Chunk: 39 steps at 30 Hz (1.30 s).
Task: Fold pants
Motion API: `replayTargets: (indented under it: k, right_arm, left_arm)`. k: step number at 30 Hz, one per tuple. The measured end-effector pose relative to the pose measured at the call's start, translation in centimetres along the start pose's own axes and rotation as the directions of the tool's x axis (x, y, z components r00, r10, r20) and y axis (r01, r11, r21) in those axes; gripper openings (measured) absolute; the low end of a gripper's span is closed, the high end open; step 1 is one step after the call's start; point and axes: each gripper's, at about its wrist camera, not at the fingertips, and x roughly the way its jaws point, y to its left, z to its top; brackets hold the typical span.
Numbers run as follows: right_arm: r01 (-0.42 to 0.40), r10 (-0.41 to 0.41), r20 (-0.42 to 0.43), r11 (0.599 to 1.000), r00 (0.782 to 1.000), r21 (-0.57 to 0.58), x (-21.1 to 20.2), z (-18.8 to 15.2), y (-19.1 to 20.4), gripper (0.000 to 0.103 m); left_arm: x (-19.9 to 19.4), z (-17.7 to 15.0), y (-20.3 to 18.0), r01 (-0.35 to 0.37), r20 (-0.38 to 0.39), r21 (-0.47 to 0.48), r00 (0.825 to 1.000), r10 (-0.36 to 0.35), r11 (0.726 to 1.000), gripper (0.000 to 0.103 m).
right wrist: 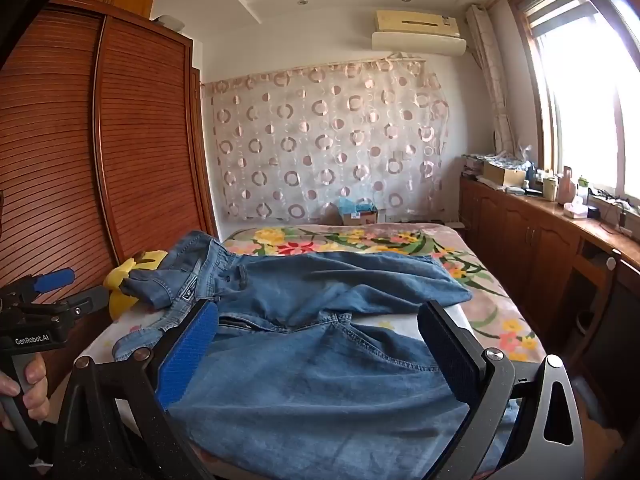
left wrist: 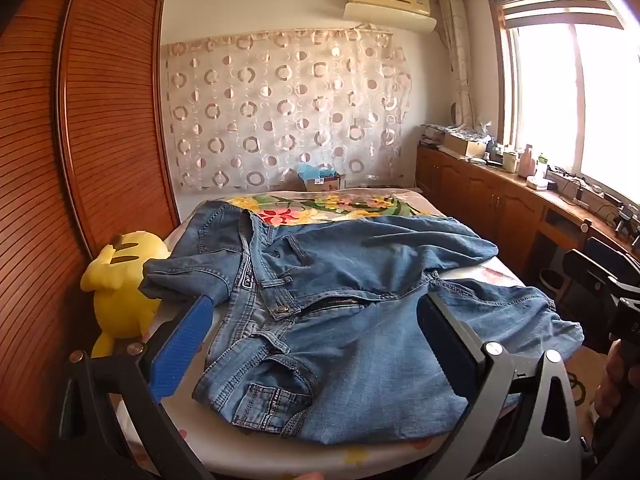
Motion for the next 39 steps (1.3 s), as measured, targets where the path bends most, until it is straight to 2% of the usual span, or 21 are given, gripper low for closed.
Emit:
replayTargets:
  k: [39]
  right_arm:
    - [-0.004, 0.004, 0.002, 1.0, 1.0, 0.008, -0.09, -0.13, -0.01, 0.1]
  left_arm:
    - [0.21, -0.61, -0.4, -0.01, -0.007, 0.016, 1.0, 0.011, 1.0, 0.102]
